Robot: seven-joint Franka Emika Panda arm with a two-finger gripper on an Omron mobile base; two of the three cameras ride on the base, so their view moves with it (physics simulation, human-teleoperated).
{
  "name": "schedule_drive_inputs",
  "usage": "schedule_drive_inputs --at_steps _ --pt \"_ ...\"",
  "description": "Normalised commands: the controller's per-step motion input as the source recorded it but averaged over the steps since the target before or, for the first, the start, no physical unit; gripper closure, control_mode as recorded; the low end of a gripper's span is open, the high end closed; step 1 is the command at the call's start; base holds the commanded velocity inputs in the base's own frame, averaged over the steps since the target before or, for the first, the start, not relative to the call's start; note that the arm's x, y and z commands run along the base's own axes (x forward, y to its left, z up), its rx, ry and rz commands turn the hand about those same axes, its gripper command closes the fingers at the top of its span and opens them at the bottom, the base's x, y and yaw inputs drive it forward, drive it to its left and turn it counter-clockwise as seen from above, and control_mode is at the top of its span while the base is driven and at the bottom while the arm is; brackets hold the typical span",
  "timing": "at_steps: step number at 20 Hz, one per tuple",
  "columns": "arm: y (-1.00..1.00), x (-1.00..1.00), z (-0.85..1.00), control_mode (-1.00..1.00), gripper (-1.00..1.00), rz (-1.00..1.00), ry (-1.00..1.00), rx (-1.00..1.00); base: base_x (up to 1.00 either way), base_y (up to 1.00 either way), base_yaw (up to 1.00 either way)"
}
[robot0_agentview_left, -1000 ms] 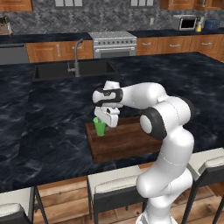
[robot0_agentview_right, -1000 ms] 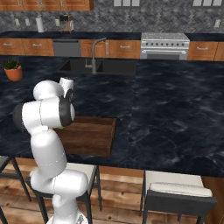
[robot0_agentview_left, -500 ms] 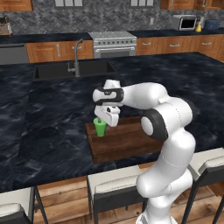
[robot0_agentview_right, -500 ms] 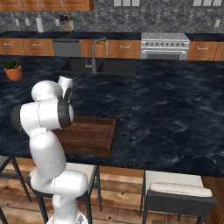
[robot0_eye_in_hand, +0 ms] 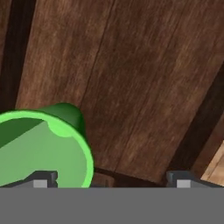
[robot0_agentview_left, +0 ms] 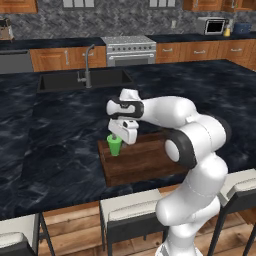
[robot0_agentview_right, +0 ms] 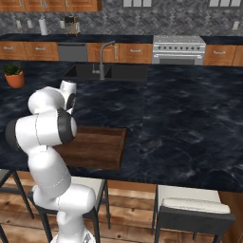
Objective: There is a tray on the dining counter. Grab the cup, mug, and pitcher and place them on the tray. The pitcher may be placed next to the tray if it cannot fit the tray.
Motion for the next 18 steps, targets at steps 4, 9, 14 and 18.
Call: schedule_drive_inputs --at_steps 4,9,14,18 --pt "-0.14 -0.25 0.37 -1.00 -1.00 0.04 -0.06 0.00 0.00 0.00 0.00" --pt "-0.35 -0.14 0.60 -1.00 -1.00 0.09 -0.03 0.01 0.00 0.00 0.00" --pt "-0.43 -0.46 0.54 -1.00 -1.00 0.01 -0.05 0.00 0.00 0.00 0.00" --pt "-0.39 -0.45 0.51 -1.00 -1.00 0.14 -0.11 -0.01 0.00 0.00 0.00"
